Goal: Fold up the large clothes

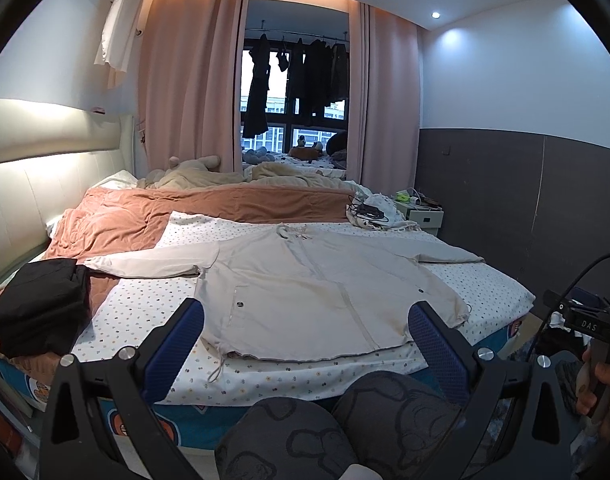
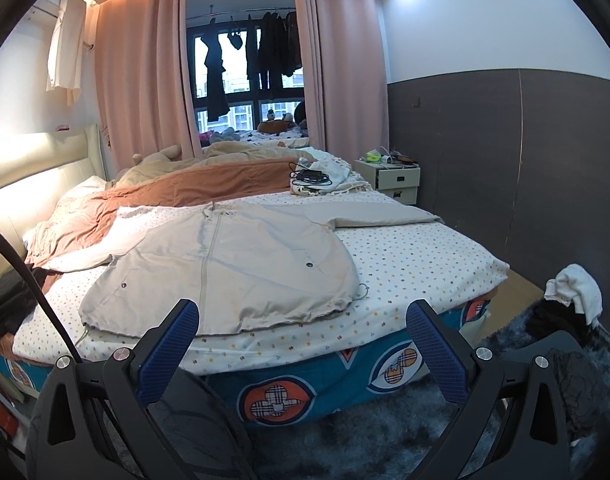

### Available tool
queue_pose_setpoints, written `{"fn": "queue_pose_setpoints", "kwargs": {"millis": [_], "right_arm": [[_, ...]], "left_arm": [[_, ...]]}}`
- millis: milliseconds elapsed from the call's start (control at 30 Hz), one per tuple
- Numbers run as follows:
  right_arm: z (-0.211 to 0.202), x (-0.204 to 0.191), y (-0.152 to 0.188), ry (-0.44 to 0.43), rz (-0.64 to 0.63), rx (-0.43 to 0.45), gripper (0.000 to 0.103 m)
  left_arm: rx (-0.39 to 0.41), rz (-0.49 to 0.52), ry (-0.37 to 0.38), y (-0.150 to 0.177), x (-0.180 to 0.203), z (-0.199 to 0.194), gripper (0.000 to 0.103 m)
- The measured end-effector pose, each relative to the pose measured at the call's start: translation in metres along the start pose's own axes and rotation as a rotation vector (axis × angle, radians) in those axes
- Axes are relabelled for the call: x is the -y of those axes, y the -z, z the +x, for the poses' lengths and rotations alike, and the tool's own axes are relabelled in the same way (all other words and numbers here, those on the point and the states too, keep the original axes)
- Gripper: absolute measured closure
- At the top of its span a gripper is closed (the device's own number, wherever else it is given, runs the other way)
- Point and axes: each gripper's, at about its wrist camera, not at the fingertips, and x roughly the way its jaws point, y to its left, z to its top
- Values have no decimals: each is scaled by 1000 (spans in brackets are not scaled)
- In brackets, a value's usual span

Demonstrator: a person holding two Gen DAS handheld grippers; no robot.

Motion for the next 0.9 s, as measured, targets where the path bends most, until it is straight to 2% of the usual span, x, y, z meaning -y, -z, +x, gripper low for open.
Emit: {"fn": "queue_pose_setpoints", "kwargs": {"millis": [233,500,900], "right_arm": [[9,-9,-5,0,-13,-4,0],[38,-18,-14,3,-32,-16,0],[114,-34,-48,-49,-23,-64,0]], "left_arm": [[-8,-13,-6,-2,-8,6,0],[-16,-39,-15,-11,-23,35,0],[-50,-86,-64,-32,-57,97,0]]}}
